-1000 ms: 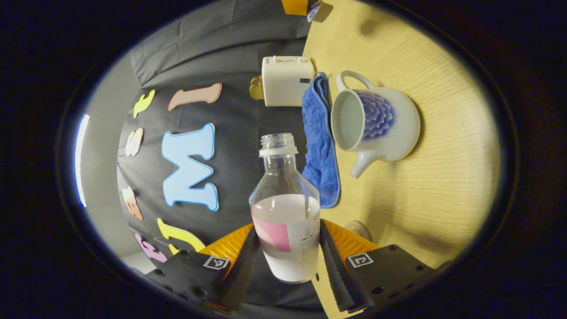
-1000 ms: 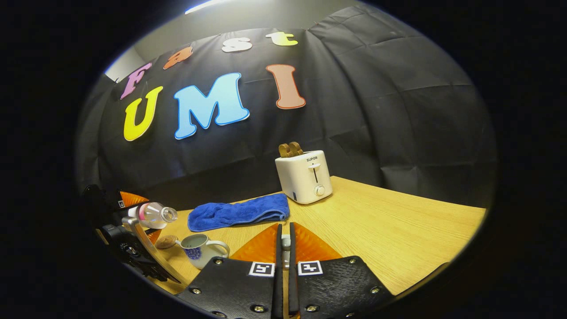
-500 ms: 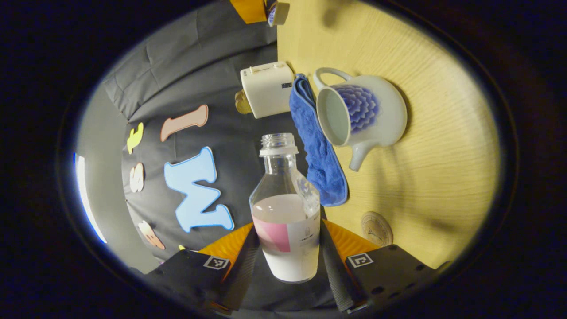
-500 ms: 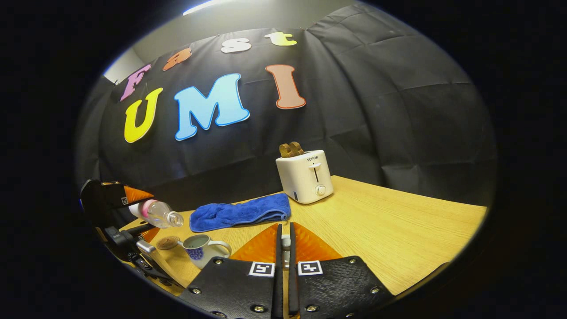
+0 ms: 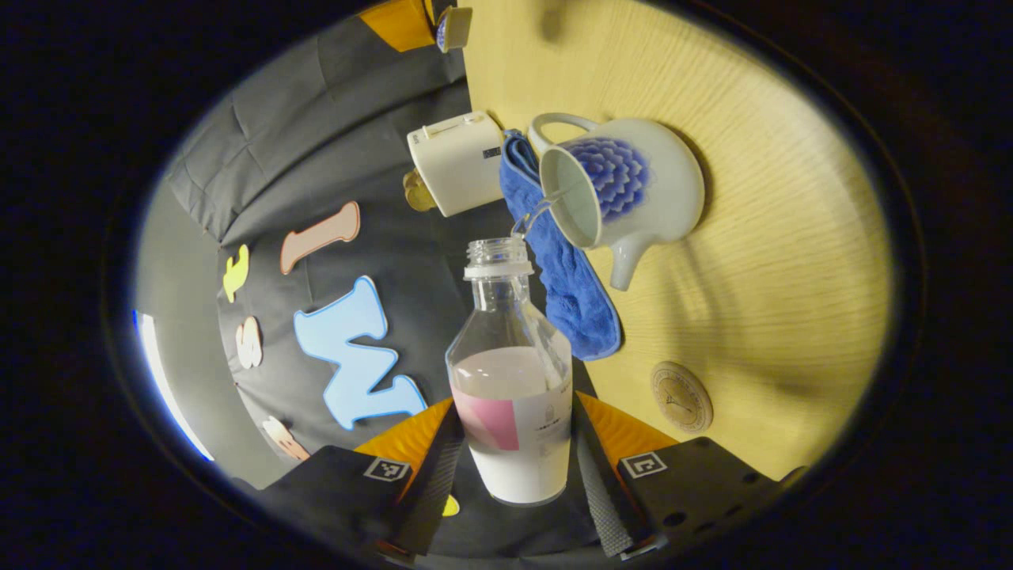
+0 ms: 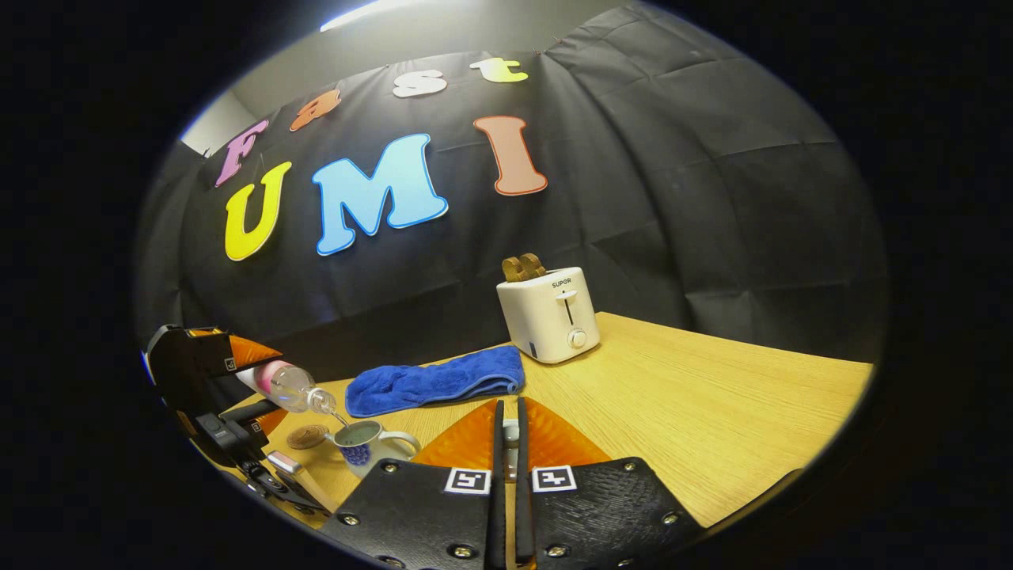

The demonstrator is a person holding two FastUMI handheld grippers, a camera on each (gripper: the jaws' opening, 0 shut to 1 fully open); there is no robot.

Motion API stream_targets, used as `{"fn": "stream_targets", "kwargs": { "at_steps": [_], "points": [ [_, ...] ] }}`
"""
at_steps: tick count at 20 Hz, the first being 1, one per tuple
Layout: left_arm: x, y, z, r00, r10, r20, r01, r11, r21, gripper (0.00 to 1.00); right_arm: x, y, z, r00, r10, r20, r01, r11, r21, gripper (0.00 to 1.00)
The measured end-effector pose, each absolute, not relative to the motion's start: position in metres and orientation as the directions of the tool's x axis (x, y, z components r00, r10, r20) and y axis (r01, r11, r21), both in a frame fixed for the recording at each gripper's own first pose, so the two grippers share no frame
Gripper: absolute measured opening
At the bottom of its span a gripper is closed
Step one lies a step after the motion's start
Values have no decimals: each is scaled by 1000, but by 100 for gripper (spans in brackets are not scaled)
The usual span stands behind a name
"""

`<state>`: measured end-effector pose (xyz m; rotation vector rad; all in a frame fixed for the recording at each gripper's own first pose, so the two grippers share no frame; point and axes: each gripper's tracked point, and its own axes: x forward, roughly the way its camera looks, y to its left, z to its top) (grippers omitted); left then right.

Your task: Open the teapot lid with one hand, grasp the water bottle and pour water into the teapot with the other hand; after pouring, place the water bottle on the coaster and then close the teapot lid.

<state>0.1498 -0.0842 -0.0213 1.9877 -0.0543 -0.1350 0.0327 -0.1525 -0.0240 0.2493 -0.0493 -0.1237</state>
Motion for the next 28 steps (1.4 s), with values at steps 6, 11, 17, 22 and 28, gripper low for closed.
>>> {"fn": "stream_targets", "kwargs": {
  "at_steps": [6, 11, 17, 22, 28],
  "points": [
    [150, -83, -22, 993, -92, -75, 29, -426, 904, 89, 32, -152, -24, 992, -123, 34, 111, 961, 255, 5],
    [151, -84, -19, 993, -92, -72, 24, -445, 895, 90, 33, -152, -25, 992, -122, 34, 110, 962, 252, 5],
    [153, -84, -14, 994, -96, -58, 5, -476, 879, 90, 33, -151, -26, 992, -120, 28, 110, 963, 247, 5],
    [151, -83, -3, 994, -102, -50, -8, -501, 865, 89, 33, -151, -26, 992, -121, 26, 111, 962, 248, 5],
    [152, -80, 1, 994, -98, -44, -15, -528, 849, 89, 34, -151, -26, 993, -117, 22, 108, 963, 248, 5]
  ]
}}
